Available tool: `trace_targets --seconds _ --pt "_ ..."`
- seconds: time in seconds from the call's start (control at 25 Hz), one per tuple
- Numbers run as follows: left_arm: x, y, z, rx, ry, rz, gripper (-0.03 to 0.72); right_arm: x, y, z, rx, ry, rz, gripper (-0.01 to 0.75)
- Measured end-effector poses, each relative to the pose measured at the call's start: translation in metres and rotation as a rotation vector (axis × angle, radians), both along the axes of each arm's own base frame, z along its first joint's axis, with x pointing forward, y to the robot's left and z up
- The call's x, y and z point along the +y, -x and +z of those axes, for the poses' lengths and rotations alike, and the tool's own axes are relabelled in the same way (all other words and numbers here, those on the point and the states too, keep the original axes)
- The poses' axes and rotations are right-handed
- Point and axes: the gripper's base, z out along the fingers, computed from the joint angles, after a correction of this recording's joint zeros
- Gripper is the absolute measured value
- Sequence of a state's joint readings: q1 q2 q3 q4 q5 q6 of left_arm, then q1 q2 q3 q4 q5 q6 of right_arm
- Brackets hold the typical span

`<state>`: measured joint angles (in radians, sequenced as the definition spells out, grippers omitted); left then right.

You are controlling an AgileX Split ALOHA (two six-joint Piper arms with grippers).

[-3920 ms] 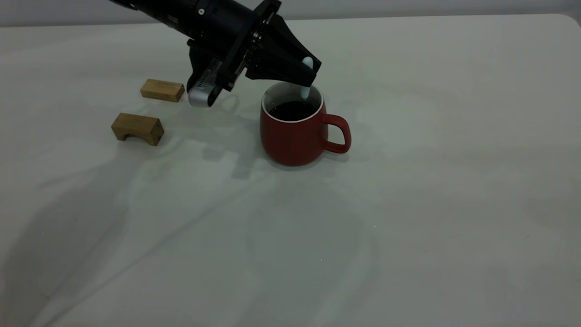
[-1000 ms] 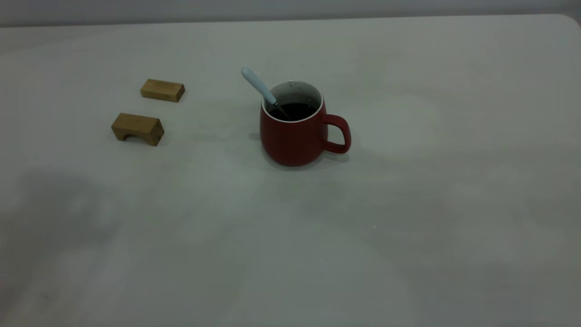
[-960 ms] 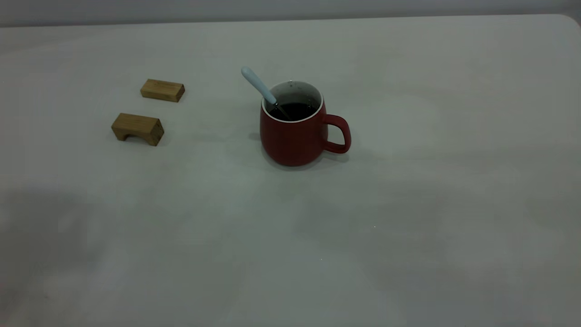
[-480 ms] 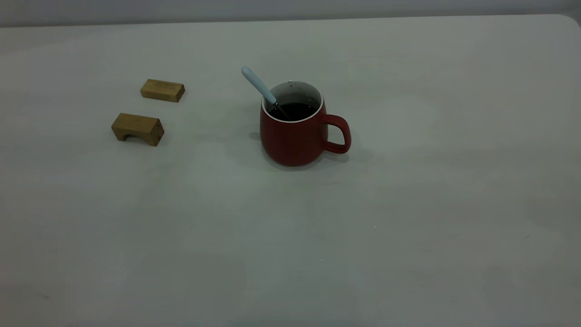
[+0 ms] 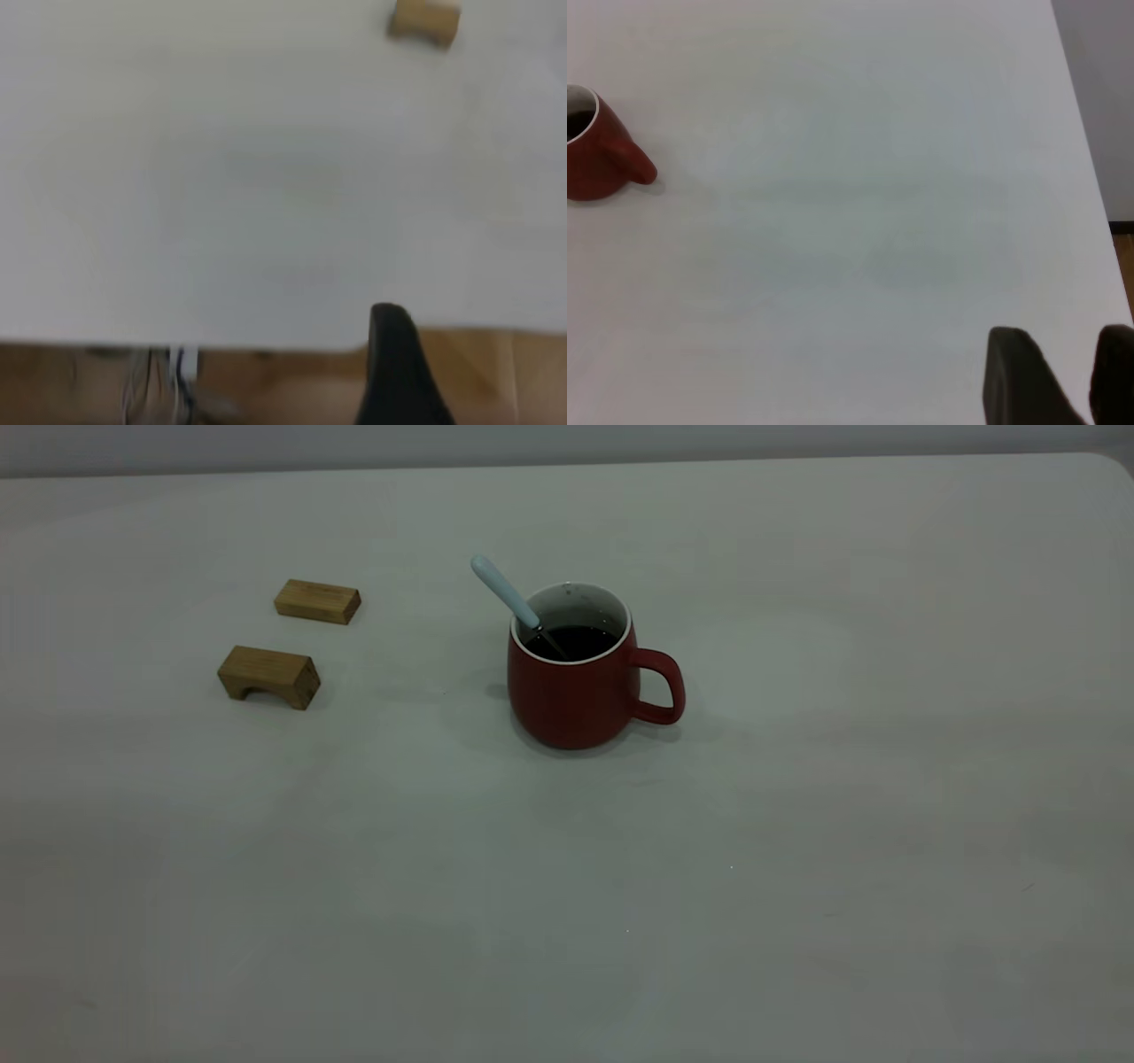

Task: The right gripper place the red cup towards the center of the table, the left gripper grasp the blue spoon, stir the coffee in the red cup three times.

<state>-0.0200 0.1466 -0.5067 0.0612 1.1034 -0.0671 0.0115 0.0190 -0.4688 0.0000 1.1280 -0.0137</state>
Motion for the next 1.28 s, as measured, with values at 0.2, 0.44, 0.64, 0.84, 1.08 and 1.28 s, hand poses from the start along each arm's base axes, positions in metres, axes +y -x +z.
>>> trace_targets --seconds 0.2,0.44,0.64,0.84,1.08,1.28 --pt "0.000 0.010 0.000 -0.070 -0.003 -0.025 0.531 0.000 0.000 0.000 0.000 0.000 0.000 0.238" --pt "0.001 0.019 -0.005 -0.117 0.000 -0.045 0.531 0.000 0.000 0.000 0.000 0.000 0.000 0.238" --pt "0.001 0.023 -0.008 -0.121 0.000 -0.044 0.531 0.000 0.000 0.000 0.000 0.000 0.000 0.238" --pt "0.001 0.023 -0.008 -0.121 0.000 -0.044 0.531 0.000 0.000 0.000 0.000 0.000 0.000 0.238" --pt "0.001 0.023 -0.008 -0.121 0.000 -0.044 0.531 0.000 0.000 0.000 0.000 0.000 0.000 0.238" --pt "0.001 0.023 -0.008 -0.121 0.000 -0.044 0.531 0.000 0.000 0.000 0.000 0.000 0.000 0.238"
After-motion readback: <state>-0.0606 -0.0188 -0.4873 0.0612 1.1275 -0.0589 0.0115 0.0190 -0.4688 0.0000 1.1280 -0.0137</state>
